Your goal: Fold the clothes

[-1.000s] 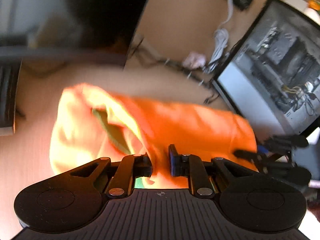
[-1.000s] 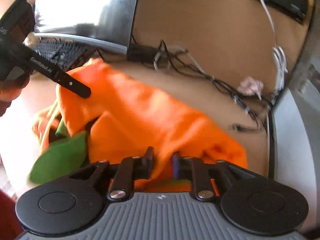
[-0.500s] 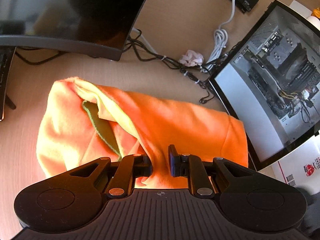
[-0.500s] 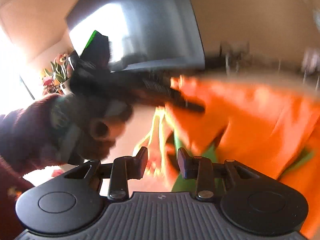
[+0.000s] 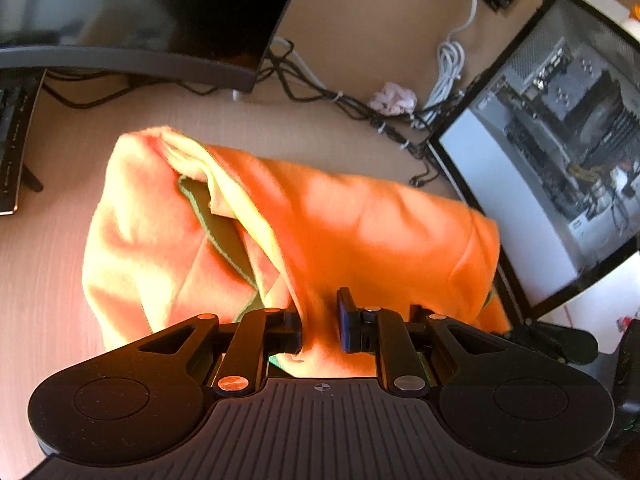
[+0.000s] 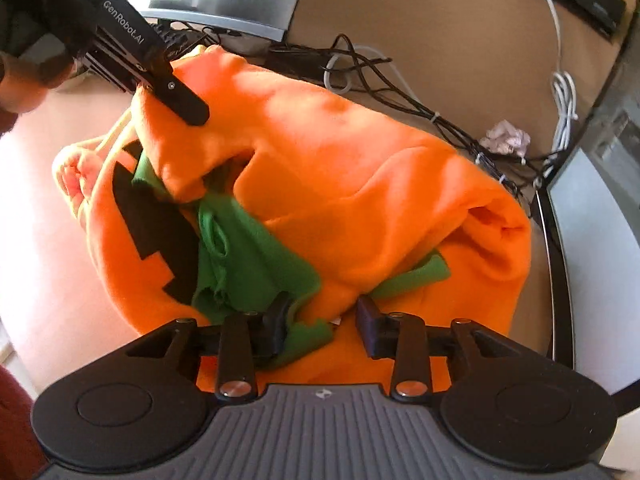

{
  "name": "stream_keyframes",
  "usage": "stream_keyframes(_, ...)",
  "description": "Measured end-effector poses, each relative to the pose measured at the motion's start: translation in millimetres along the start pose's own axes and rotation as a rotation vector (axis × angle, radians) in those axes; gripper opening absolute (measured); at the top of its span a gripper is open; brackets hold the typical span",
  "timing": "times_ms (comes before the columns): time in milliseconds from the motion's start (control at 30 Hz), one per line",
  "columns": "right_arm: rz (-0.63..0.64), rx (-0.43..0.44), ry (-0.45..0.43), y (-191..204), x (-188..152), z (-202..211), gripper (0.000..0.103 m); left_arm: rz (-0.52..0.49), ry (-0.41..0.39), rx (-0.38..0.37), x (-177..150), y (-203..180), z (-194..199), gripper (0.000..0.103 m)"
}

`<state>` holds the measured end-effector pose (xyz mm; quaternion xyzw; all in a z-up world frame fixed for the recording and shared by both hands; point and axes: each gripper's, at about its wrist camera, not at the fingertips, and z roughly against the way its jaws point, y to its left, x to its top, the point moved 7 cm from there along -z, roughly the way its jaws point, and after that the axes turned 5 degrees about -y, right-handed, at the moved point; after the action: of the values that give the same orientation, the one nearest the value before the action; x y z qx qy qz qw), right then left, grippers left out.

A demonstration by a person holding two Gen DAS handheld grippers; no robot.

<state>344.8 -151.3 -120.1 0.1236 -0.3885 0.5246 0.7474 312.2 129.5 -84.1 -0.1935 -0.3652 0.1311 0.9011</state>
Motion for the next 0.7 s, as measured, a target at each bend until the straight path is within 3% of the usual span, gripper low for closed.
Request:
stream_keyframes(133, -0.086, 0.099, -0.071, -22, 31, 26, 0.04, 0.001, 0.019, 0.013, -10, 3, -2, 0.017)
stream_keyframes(200, -0.146, 0.163, -0.124, -36, 51, 42, 0.054, 0.002, 0.012, 0.014, -12, 3, 1, 0.017)
stream_keyframes(267, -0.118, 0.194, -0.131, -32, 66, 31, 0.06, -0.004, 0.011, 0.016, -13, 3, 2, 0.017)
stream_keyframes(533, 0.021, 0.308, -0.144, -13, 126, -22, 0.06, -0.055, 0.012, 0.047, -28, 2, 5, 0.019)
stream_keyframes(700, 0.1, 0.284, -0.01, 26, 67, -45, 0.06, -0.046, -0.013, 0.046, -35, 7, 26, 0.022)
